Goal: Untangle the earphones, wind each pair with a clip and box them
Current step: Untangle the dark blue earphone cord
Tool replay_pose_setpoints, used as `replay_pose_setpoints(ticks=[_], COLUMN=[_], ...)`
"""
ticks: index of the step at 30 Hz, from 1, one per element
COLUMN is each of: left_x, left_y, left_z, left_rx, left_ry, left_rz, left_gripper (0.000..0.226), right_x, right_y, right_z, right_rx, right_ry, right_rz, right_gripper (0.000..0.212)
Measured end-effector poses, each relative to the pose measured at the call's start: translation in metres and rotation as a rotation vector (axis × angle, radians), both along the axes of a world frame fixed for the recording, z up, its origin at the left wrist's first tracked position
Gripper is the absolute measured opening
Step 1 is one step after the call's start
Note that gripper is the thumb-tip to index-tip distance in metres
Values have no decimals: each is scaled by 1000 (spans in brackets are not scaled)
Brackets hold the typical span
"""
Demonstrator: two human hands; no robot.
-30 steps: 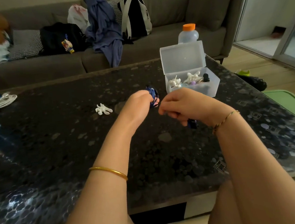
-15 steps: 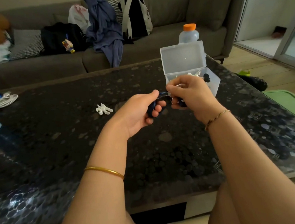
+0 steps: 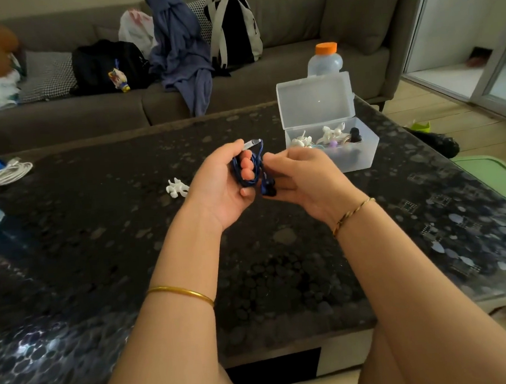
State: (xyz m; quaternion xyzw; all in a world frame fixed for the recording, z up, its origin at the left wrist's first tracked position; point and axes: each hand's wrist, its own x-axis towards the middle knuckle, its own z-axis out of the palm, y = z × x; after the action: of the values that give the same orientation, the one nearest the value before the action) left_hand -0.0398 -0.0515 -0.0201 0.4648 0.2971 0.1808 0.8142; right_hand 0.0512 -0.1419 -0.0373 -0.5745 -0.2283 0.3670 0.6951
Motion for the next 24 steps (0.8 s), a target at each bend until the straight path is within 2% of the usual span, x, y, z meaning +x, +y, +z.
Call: replay_pose_setpoints(ticks=[4,8,14,19,24], left_x=[0,1,-1,-1,-8], left_y=[-2,-5,-4,-2,2], left_z=[0,1,0,-2,2], left_rx=[45,67,104,140,72], left_ry=[29,24,68,124,58], left_rz=[-28,-32,-58,-16,-71], left_gripper=[23,24,24,44,39], right_x=[-1,1,7,3,7], right_y=[3,3,0,4,5], right_z=[-3,-3,-4,-7,-7], right_rx=[-40,-33,-44,-101,-75], right_ry=[-98,-85,72,-47,1], right_rz=[-57,-73,136,113,174], right_gripper=[15,16,8,15,14])
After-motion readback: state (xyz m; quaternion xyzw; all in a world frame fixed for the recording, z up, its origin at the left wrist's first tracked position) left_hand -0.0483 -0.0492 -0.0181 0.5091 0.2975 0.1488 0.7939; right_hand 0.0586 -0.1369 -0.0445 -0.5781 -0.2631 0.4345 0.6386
